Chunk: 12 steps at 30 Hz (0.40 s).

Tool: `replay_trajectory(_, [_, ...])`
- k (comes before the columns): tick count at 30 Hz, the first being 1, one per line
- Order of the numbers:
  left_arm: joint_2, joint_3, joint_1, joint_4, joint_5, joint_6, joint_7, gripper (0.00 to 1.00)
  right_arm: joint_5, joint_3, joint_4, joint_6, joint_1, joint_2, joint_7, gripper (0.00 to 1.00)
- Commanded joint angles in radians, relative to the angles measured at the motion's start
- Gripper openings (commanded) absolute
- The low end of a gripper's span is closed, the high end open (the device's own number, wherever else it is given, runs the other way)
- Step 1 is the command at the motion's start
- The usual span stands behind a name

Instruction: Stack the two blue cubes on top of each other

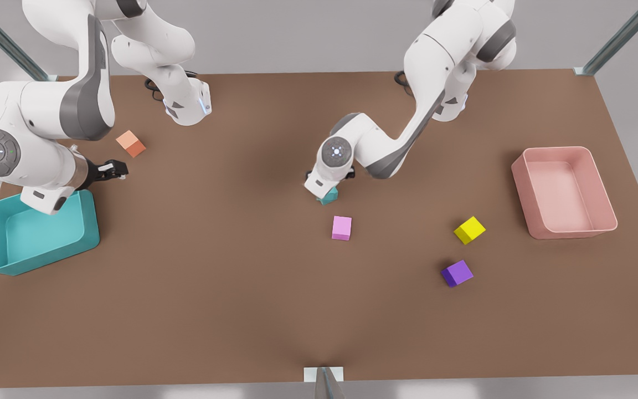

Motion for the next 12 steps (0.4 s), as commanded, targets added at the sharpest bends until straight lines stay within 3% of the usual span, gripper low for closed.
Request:
replay_trajectory(1, [-0.016,0.000,0.122,0.148,0.067,-0.450,0.201,1.00,0.001,0.000,0.000,-0.001,0.000,-0.001,-0.010,1.00])
replay_trajectory(3, [-0.027,0.001,0.340,0.347,0.148,-0.653,0.598,1.00,-0.010,0.000,0.000,0.004,0.000,-0.009,-0.010,1.00])
replay_trajectory(4, [-0.067,0.003,0.419,0.366,0.173,-0.679,0.689,1.00,-0.013,0.000,0.000,0.016,0.000,-0.013,-0.010,1.00])
replay_trajectory(5, [-0.224,0.003,0.513,0.165,0.240,-0.584,0.985,1.00,-0.015,0.000,-0.001,0.027,0.000,-0.016,-0.010,1.00])
replay_trajectory(6, [-0.317,0.021,0.512,0.062,0.247,-0.527,0.982,1.00,-0.015,0.000,-0.010,0.038,-0.001,-0.029,-0.008,1.00])
replay_trajectory(8, [-0.341,0.081,0.503,0.099,0.106,-0.567,0.935,1.00,-0.016,0.000,-0.012,0.041,-0.001,-0.029,-0.008,1.00])
replay_trajectory(12, [-0.349,0.083,0.497,0.111,0.107,-0.565,0.935,1.00,-0.018,0.000,-0.012,0.041,-0.001,-0.024,-0.008,1.00])
